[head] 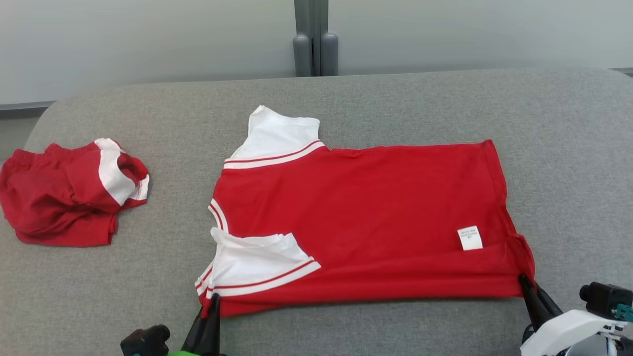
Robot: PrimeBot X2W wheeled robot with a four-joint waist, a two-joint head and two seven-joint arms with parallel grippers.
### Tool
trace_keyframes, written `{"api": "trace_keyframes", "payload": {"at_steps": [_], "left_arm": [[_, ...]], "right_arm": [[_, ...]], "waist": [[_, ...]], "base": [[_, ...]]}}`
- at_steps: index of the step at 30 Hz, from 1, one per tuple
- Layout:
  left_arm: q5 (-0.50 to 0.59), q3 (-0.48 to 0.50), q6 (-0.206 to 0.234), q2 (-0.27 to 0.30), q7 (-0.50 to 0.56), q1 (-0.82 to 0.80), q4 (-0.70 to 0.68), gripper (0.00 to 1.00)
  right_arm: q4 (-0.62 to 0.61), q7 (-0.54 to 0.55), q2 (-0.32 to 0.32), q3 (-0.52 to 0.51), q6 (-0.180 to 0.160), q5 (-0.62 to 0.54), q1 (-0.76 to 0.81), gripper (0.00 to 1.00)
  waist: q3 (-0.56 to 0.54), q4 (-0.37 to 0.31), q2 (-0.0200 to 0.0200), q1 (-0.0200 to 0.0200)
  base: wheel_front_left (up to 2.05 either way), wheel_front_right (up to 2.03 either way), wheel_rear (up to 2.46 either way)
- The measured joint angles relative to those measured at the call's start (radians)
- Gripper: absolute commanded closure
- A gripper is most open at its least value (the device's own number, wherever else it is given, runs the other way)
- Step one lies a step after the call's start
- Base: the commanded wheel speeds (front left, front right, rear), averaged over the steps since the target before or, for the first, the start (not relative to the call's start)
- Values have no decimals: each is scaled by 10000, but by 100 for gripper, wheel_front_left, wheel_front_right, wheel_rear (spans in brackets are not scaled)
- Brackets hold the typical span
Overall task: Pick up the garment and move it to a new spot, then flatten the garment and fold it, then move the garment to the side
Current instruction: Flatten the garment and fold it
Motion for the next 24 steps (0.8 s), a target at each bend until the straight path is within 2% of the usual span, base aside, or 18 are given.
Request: {"api": "trace_keyframes", "payload": {"at_steps": [7, 8, 9, 10, 19, 24], "left_arm": [[54, 111, -2, -86, 0, 745, -36, 100], [94, 105, -2, -88, 0, 762, -15, 55], [107, 115, -2, -94, 0, 760, -6, 14], [157, 125, -2, -94, 0, 755, -10, 0], [943, 637, 96, -102, -2, 499, -729, 0], [1848, 1212, 169, -100, -2, 183, -1360, 0]], "right_arm": [[-376, 397, 257, -474, 0, -178, 761, 100], [-389, 431, 314, -518, 0, -238, 799, 58], [-426, 447, 385, -596, 0, -288, 852, 24], [-445, 449, 441, -671, 0, -364, 894, 0], [-1135, 128, 734, -1254, -4, -1448, 780, 0], [-1760, -109, 1007, -1488, -4, -2207, 486, 0]], "waist": [[-171, -129, 0, 0], [-199, -135, 0, 0], [-240, -138, 0, 0], [-285, -137, 0, 0], [-654, -112, 0, 0], [-767, -144, 0, 0]], "base": [[0, 0, 0], [0, 0, 0], [0, 0, 0], [0, 0, 0], [0, 0, 0], [0, 0, 0]]}}
